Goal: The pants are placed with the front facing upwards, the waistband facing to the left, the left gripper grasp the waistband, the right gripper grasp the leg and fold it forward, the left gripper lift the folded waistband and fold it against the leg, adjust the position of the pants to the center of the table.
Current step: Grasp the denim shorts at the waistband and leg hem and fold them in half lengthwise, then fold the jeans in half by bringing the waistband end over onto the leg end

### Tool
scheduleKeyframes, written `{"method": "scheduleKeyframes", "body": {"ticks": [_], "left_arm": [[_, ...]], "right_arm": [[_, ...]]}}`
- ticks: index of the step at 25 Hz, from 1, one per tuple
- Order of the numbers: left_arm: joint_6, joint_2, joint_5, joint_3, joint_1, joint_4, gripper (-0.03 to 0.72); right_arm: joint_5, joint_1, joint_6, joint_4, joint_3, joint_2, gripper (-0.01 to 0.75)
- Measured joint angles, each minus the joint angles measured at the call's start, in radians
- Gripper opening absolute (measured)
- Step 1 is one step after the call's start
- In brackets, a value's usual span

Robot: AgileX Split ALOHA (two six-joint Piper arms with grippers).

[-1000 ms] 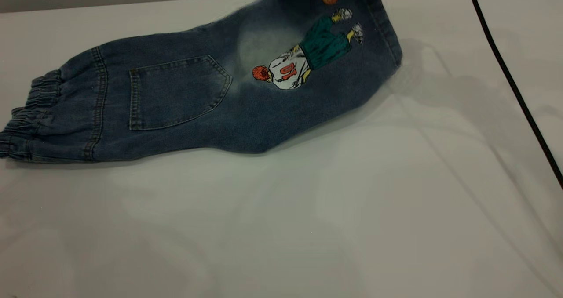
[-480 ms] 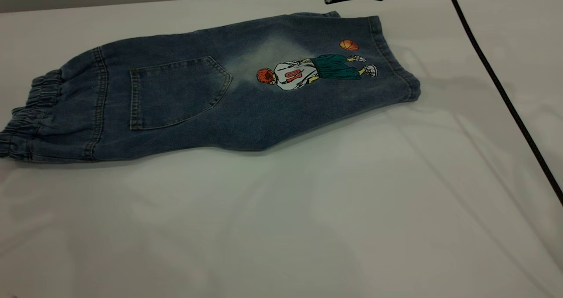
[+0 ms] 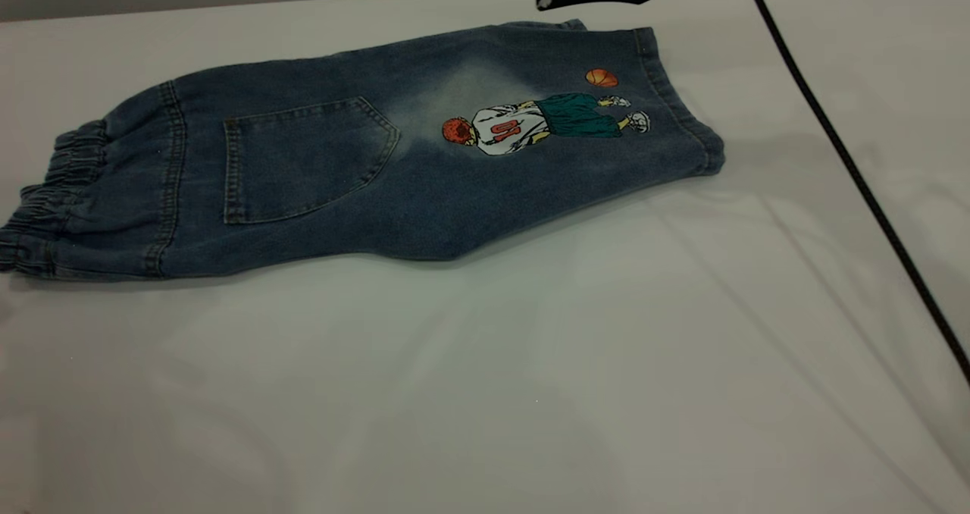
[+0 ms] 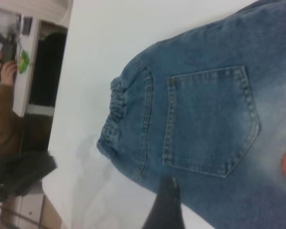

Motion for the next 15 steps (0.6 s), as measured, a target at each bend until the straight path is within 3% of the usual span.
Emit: {"method": "scheduleKeyframes", "body": {"ticks": [4, 15], "left_arm": [[0.071, 0.077, 0.068, -0.001, 0.0, 0.0, 0.323], [0.078, 0.075, -0.012, -0.001, 0.0, 0.017, 0.421]], "right_arm": [[0.006, -0.001, -0.006, -0.009, 0.0, 0.0, 0.549], [0.022, -0.001, -0.02, -0.021, 0.0, 0.0, 0.549]]}}
